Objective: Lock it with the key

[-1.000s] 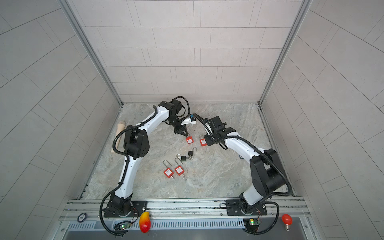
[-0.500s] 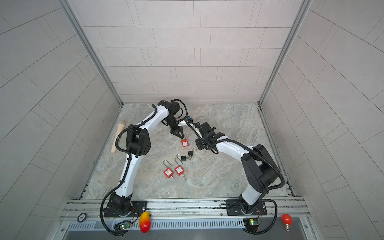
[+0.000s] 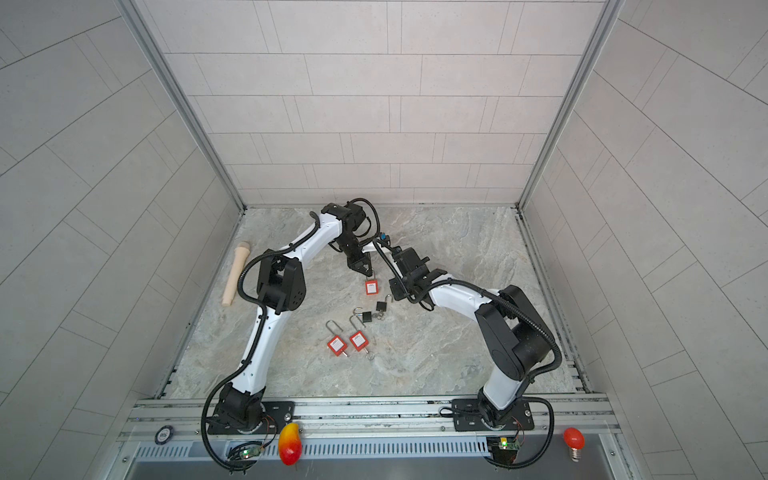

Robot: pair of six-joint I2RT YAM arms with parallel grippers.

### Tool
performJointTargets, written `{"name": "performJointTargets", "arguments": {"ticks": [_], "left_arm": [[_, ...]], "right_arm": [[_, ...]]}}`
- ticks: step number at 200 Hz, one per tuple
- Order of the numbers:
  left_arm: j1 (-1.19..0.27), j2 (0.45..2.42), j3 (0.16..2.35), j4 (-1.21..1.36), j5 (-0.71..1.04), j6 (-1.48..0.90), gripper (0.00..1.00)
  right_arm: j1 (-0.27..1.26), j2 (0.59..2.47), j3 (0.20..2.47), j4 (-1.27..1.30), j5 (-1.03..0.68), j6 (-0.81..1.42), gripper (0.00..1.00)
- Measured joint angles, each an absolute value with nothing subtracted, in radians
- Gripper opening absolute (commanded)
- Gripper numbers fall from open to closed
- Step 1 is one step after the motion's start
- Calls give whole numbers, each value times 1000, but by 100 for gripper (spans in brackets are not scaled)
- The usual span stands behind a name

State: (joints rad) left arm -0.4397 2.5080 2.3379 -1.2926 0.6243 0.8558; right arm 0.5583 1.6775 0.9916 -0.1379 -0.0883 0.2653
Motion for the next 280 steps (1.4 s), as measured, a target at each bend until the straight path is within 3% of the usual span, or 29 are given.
{"name": "performJointTargets", "arguments": {"ticks": [51,101,182,220,280], "left_arm": [[-455,2508,2254,-1121,619,726,26],[-443,2461,2106,-936,578,578,38],[-372,2127,1694,-633,490,343,39],[-360,2076,1502,-553,492,239,39],[-363,2075,1444,-513,501,146,39]], "right_arm": [[565,1685,992,-127,-88,293,0],[565,1739,1029,-150,-88,305,0],[565,1890,1199,-286,-130,316,0],[565,1937,1242,-334,-162,318,0],[568,1952,1278,-392,-177,308,33]]}}
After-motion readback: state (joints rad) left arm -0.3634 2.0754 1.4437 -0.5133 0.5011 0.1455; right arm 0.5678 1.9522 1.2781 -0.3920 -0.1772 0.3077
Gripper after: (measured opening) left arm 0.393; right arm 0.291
